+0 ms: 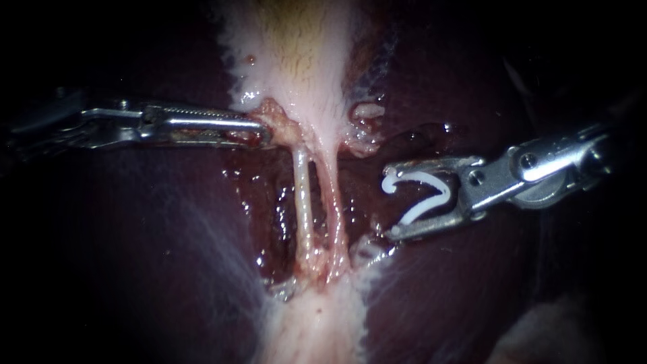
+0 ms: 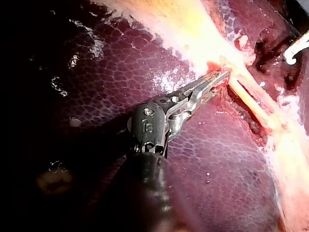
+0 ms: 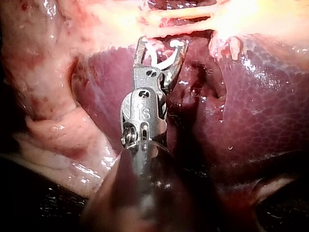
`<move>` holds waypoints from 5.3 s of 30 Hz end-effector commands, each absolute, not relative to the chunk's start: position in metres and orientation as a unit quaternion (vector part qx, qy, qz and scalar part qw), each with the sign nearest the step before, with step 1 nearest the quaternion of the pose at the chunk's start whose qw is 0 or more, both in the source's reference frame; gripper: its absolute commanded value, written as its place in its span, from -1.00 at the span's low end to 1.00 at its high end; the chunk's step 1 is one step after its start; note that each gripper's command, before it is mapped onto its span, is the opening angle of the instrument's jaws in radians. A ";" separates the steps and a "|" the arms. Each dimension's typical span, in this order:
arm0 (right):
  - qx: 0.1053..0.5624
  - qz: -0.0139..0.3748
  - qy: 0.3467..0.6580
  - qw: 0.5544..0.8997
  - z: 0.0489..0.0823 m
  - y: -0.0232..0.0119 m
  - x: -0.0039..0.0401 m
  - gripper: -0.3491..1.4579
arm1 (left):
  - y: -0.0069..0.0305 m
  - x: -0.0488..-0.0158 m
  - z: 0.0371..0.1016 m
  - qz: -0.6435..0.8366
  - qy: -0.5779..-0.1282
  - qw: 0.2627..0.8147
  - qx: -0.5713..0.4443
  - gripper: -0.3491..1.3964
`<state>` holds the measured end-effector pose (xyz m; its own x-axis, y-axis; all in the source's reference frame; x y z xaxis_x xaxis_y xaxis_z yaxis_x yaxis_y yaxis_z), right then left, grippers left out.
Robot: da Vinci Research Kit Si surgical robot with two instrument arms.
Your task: Clipping first clip left tube
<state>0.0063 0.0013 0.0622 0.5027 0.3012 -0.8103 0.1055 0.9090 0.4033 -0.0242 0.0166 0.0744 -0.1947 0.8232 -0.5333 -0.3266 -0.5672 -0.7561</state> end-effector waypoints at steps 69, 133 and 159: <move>0.308 0.181 0.464 0.810 0.0648 -0.0024 0.0164 -0.06 | 0.0171 -0.0203 0.0644 0.711 -0.235 0.401 -0.527 -1.00; 0.403 0.167 0.521 0.733 0.0705 -0.0045 0.0223 -0.06 | 0.0172 -0.0201 0.0644 0.711 -0.234 0.403 -0.527 -1.00; 0.475 0.138 0.523 0.694 0.0660 -0.0062 0.0231 -0.12 | 0.0178 -0.0197 0.0653 0.711 -0.231 0.406 -0.526 -1.00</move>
<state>0.0230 -0.0062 0.0660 0.4151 0.6887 -0.5945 0.3066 0.5093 0.8041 -0.0197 0.0178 0.0653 -0.1185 0.8193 -0.5610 -0.3342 -0.5649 -0.7545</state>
